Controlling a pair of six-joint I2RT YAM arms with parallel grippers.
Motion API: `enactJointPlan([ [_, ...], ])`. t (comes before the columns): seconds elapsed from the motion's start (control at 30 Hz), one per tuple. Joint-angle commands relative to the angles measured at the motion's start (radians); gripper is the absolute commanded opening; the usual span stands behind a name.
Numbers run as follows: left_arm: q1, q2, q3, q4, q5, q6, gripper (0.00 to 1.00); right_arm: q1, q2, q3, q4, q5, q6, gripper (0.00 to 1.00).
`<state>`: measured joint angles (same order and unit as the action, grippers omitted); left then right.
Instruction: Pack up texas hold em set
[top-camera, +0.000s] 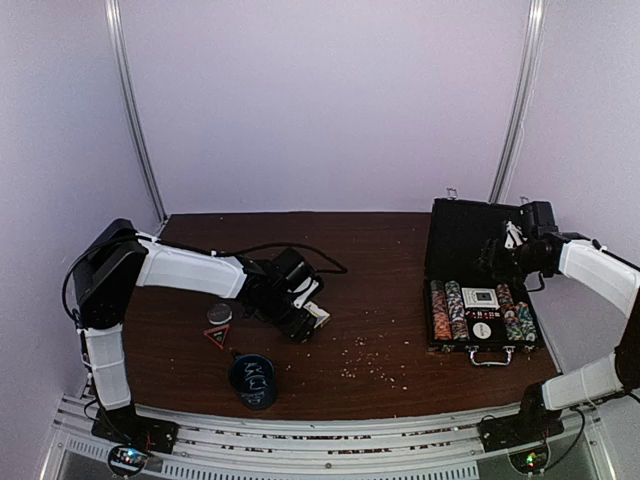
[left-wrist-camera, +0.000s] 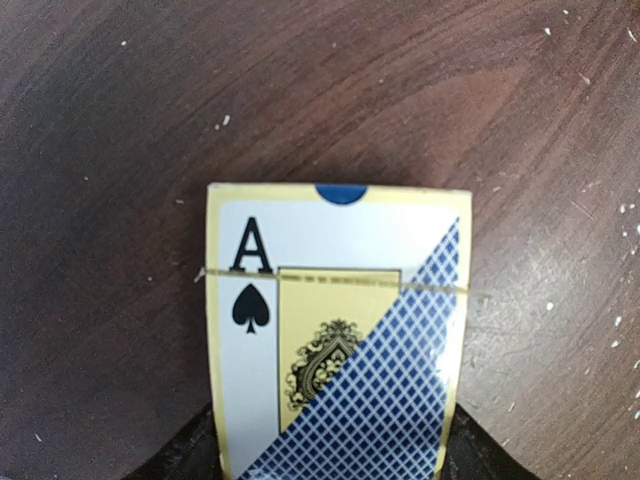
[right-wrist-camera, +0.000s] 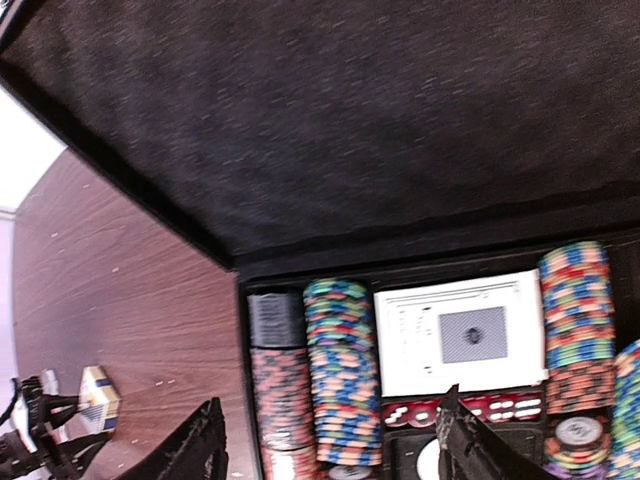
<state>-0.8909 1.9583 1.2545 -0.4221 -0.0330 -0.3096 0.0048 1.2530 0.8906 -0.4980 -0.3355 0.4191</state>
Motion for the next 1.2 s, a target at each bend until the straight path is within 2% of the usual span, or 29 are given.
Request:
enactJointPlan([
  [0.0,-0.013,-0.075,0.010,0.050,0.025,-0.026,0.61,0.038,-0.006,-0.010,0.024,-0.116,0.061,0.70],
  [0.17,-0.063,-0.120,0.070,0.081,0.027,-0.044,0.59,0.158,0.040,-0.015,0.062,-0.257,0.140,0.70],
  [0.33,-0.116,-0.126,0.143,0.108,0.033,-0.067,0.57,0.256,0.049,-0.038,0.254,-0.400,0.310,0.71],
  [0.47,-0.154,-0.115,0.199,0.108,0.035,-0.076,0.57,0.320,0.059,-0.034,0.389,-0.453,0.433,0.73],
  [0.67,-0.195,-0.123,0.223,0.128,0.027,-0.085,0.57,0.395,0.115,-0.010,0.402,-0.454,0.440,0.77],
  [0.9,-0.218,-0.127,0.205,0.149,0.023,-0.096,0.57,0.478,0.165,0.010,0.389,-0.463,0.440,0.77],
  [1.17,-0.223,-0.131,0.186,0.191,0.016,-0.122,0.57,0.559,0.226,0.033,0.414,-0.479,0.471,0.59],
])
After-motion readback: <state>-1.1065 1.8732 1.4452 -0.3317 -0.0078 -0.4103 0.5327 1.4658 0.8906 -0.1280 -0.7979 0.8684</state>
